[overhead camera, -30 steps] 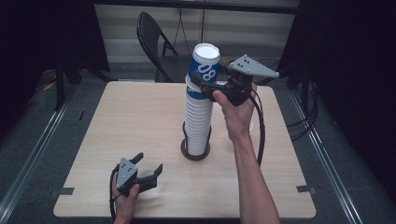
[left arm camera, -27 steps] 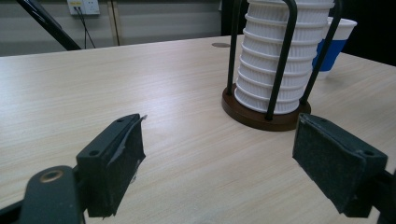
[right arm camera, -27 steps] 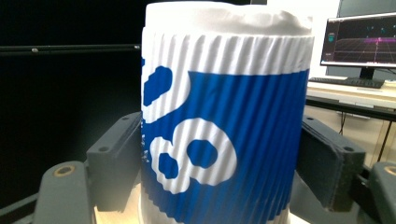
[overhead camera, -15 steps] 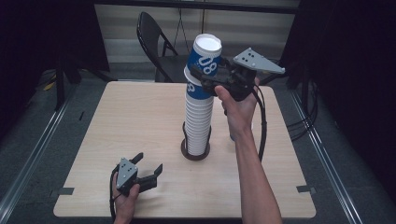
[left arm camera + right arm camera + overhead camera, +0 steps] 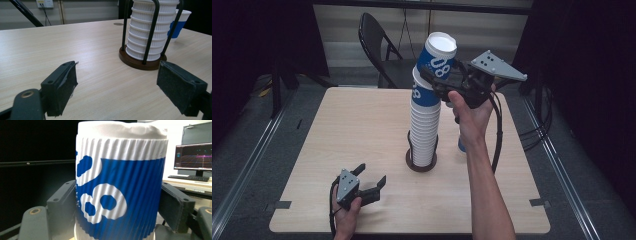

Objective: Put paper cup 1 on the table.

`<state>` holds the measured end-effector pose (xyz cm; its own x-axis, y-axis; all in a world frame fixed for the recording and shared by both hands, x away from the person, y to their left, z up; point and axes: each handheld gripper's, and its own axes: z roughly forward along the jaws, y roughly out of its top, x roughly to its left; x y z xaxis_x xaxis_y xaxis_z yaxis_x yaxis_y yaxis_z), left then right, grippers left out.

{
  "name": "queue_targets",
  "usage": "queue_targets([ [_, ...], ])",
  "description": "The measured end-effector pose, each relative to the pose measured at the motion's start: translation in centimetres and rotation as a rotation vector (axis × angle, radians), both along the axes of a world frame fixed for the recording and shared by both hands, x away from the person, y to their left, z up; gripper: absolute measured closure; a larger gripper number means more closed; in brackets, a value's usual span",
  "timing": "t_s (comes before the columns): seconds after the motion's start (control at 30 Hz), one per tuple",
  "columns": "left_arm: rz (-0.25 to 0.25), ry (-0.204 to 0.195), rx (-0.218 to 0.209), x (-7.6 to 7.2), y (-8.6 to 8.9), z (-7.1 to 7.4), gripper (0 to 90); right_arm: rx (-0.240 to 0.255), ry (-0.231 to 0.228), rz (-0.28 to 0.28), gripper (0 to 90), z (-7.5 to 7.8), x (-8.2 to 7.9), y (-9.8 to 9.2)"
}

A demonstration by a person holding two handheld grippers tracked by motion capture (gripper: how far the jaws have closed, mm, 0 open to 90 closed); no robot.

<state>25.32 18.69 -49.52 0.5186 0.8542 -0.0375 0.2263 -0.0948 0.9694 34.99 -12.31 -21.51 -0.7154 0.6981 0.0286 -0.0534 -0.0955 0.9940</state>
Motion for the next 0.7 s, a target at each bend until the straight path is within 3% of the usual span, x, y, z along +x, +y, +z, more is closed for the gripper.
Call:
queue_targets([
  [0.17,0.0,0.0,0.002,0.0,0.0,0.0,16.3,0.021,0.012,0.005,22.6,-0.1,-0.5,-1.0],
  [0.7,-0.01,0.009,0.011,0.1,-0.1,0.0,16.2,0.05,0.03,-0.063,22.8,-1.2,-2.8,-5.1],
])
